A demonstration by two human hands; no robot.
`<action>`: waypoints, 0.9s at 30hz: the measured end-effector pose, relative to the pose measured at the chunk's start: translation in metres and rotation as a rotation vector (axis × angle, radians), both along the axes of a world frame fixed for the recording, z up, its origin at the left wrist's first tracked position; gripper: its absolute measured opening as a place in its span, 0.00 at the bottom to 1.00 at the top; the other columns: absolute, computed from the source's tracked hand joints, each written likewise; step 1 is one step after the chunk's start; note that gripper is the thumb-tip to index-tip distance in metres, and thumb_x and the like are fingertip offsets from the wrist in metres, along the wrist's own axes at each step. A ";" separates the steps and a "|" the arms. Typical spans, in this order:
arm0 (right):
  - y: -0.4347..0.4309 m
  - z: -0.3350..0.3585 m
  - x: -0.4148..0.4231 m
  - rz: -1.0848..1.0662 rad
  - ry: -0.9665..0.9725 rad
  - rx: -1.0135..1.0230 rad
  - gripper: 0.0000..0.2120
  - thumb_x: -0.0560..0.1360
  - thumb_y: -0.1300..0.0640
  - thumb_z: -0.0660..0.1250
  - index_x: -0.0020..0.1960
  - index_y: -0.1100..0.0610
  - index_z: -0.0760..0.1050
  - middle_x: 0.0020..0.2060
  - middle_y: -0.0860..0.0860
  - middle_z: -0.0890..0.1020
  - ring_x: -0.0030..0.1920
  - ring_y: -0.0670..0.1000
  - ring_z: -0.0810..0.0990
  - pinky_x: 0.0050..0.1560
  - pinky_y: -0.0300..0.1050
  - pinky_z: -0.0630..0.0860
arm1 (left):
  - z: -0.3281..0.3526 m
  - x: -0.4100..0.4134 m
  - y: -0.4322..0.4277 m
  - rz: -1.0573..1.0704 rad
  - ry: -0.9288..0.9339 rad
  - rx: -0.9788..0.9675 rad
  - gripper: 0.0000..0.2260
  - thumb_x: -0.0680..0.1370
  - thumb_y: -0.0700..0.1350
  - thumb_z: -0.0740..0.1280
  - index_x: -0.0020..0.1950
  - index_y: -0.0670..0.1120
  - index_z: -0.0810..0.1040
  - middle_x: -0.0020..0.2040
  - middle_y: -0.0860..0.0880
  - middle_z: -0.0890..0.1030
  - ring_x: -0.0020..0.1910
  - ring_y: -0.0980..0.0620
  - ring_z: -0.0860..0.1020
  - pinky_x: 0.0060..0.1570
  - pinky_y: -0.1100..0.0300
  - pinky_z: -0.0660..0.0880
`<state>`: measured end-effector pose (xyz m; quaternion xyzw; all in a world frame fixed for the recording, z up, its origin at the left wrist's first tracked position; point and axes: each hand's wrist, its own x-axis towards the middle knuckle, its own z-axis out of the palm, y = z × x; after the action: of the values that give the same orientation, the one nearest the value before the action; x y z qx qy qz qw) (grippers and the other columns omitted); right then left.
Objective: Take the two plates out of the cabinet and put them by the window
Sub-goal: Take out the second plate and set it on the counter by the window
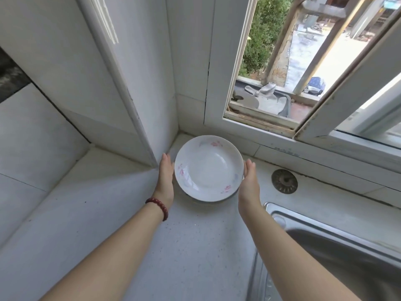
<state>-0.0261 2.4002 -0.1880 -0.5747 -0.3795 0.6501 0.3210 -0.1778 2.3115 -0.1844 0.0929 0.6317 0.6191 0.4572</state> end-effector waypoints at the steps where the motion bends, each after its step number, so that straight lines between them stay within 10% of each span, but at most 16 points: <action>1: 0.000 -0.001 0.000 0.002 -0.002 -0.002 0.23 0.79 0.40 0.48 0.71 0.44 0.65 0.65 0.41 0.73 0.58 0.41 0.69 0.51 0.35 0.61 | -0.001 0.000 0.000 -0.007 0.005 -0.005 0.29 0.78 0.63 0.42 0.75 0.53 0.52 0.76 0.52 0.58 0.74 0.55 0.56 0.68 0.57 0.49; 13: 0.002 -0.011 -0.004 0.089 -0.132 0.041 0.24 0.81 0.43 0.45 0.75 0.46 0.54 0.75 0.45 0.60 0.74 0.47 0.58 0.65 0.42 0.55 | -0.011 0.003 0.000 -0.079 0.081 -0.033 0.30 0.74 0.68 0.44 0.73 0.57 0.57 0.72 0.60 0.63 0.69 0.62 0.61 0.69 0.60 0.53; 18: 0.002 -0.014 -0.006 0.127 -0.167 0.057 0.24 0.80 0.43 0.44 0.75 0.44 0.53 0.75 0.45 0.61 0.73 0.49 0.59 0.68 0.46 0.55 | -0.008 0.008 0.002 -0.076 0.111 0.021 0.13 0.78 0.62 0.44 0.49 0.67 0.68 0.43 0.74 0.74 0.40 0.81 0.71 0.40 0.79 0.66; 27: 0.003 -0.015 -0.005 0.131 -0.165 0.063 0.24 0.80 0.44 0.45 0.75 0.45 0.55 0.74 0.46 0.63 0.73 0.49 0.60 0.67 0.45 0.56 | -0.016 0.007 0.003 -0.085 0.114 0.043 0.13 0.78 0.63 0.44 0.51 0.68 0.68 0.48 0.71 0.73 0.49 0.73 0.69 0.55 0.66 0.61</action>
<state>-0.0308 2.4031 -0.2027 -0.5898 -0.4618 0.6079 0.2633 -0.1712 2.3146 -0.2009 0.1644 0.6388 0.6062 0.4443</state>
